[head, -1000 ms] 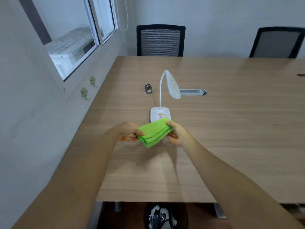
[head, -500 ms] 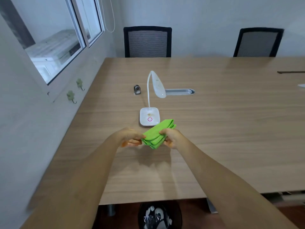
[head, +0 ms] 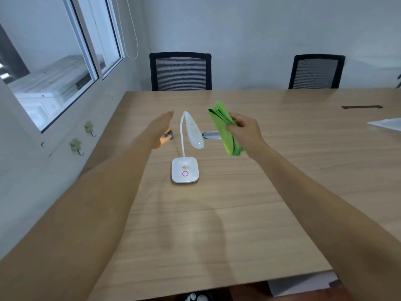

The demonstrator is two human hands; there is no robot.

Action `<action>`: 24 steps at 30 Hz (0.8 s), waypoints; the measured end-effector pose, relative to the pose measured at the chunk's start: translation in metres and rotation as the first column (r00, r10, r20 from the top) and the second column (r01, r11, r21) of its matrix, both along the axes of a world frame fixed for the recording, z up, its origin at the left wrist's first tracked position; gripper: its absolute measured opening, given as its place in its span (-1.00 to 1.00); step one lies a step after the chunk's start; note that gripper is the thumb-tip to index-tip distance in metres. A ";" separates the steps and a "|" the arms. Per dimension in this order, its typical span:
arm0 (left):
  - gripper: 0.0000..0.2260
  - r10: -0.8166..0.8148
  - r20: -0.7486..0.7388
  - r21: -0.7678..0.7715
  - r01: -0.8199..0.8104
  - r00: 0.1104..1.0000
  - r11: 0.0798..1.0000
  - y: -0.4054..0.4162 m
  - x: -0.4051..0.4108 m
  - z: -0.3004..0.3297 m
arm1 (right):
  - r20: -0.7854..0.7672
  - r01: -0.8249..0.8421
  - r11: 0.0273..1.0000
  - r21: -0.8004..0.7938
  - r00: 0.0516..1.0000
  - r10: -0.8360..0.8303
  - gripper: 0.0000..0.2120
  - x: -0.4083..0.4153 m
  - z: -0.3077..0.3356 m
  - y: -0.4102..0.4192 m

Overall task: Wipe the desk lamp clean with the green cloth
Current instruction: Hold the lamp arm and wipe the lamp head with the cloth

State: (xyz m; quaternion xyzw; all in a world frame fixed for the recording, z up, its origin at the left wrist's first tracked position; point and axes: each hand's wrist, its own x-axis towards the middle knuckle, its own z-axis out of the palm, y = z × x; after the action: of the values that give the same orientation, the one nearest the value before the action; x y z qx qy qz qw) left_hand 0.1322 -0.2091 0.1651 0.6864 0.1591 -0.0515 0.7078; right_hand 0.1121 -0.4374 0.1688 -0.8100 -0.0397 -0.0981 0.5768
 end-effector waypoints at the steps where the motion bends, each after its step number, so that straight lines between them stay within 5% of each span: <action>1: -0.57 -0.013 0.008 -0.004 0.013 1.000 1.000 -0.001 0.005 0.002 | 0.050 -0.016 0.999 -0.043 0.999 0.018 -0.60 0.001 0.008 0.002; 5: -0.51 -0.070 0.015 0.027 0.070 0.997 0.997 -0.003 0.025 0.003 | 0.189 -0.065 0.966 -0.250 0.975 0.115 -0.61 0.005 0.025 0.019; 13: -0.97 -0.084 0.017 -0.035 0.084 0.996 0.996 -0.007 0.030 -0.001 | 0.302 -0.088 0.872 -0.481 0.917 0.259 -0.62 0.005 0.019 0.039; 24: -0.88 -0.096 0.026 -0.028 0.096 0.995 0.995 -0.008 0.039 -0.004 | 0.470 -0.033 0.738 -0.674 0.751 0.463 -0.62 -0.049 -0.002 -0.001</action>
State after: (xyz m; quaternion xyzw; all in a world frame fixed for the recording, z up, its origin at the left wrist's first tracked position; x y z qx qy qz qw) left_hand 0.1708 -0.2166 0.1615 0.6833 0.1163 -0.0792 0.7164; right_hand 0.0633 -0.4388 0.1670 -0.8631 -0.3687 -0.2523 0.2355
